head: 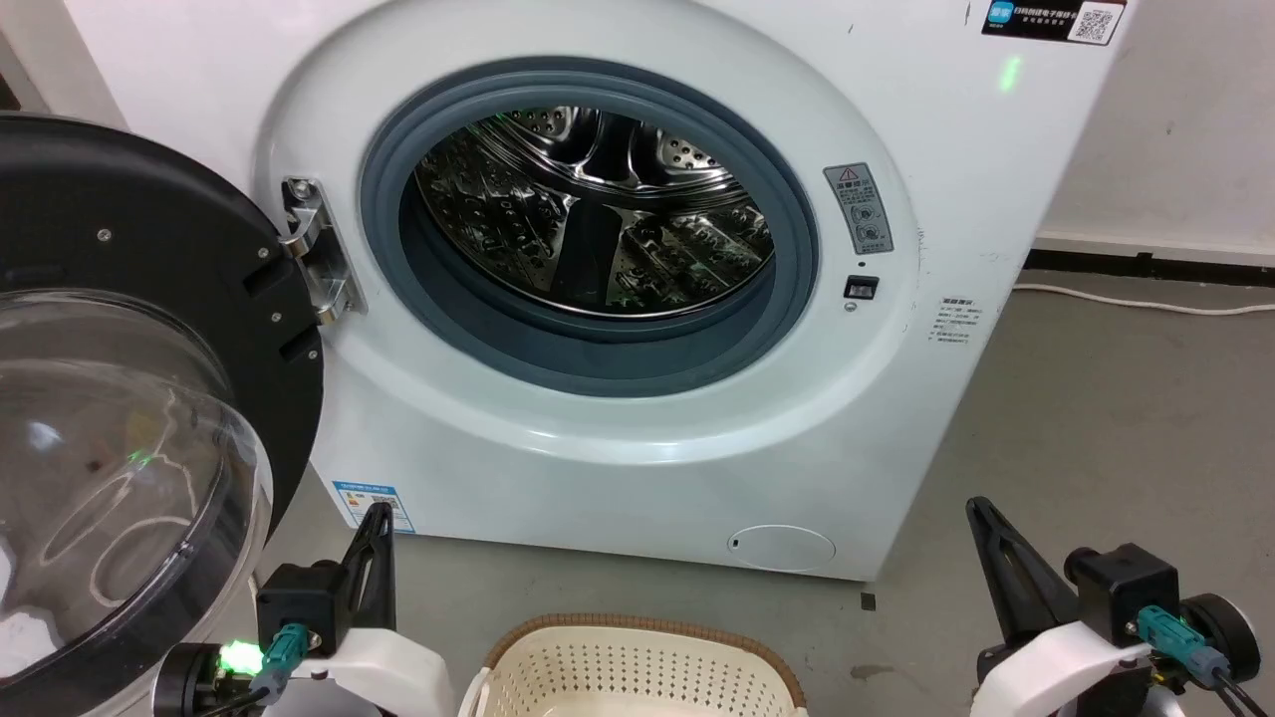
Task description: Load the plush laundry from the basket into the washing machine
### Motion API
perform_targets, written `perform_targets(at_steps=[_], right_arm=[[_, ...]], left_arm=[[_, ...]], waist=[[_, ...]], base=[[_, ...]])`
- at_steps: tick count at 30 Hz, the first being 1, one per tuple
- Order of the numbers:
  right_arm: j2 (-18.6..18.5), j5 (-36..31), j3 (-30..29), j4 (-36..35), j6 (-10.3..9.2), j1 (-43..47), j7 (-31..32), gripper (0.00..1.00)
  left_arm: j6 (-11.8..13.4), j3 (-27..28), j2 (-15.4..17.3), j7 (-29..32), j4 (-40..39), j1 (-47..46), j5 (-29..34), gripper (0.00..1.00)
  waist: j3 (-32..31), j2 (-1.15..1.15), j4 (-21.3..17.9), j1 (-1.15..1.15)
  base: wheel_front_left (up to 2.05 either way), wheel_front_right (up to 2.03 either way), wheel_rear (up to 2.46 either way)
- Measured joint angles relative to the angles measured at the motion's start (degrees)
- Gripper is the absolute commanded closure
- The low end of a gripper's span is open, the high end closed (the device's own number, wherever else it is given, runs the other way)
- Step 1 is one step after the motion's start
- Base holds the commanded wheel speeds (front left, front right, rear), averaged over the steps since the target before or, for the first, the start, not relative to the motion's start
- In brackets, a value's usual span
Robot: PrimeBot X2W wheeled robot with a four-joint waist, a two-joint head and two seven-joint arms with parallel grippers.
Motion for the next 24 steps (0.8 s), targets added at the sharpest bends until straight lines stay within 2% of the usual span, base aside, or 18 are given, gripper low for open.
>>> perform_targets(at_steps=[16,17,24], right_arm=[[0.0,0.0,0.0,0.0,0.00,0.0,0.0,1.00],[0.0,0.0,0.0,0.0,0.00,0.0,0.0,0.00],[0.0,0.1,0.0,0.0,0.00,0.0,0.0,0.00]], left_arm=[[0.0,0.0,0.0,0.0,0.0,0.0,0.0,1.00],[0.0,0.0,0.0,0.0,0.0,0.0,0.0,0.00],[0.0,-0.1,0.0,0.0,0.0,0.0,0.0,0.00]], waist=[[0.0,0.00,0.0,0.00],[0.0,0.00,0.0,0.00],[0.0,0.00,0.0,0.00]], base=[[0.00,0.00,0.00],[0.00,0.00,0.00],[0.00,0.00,0.00]])
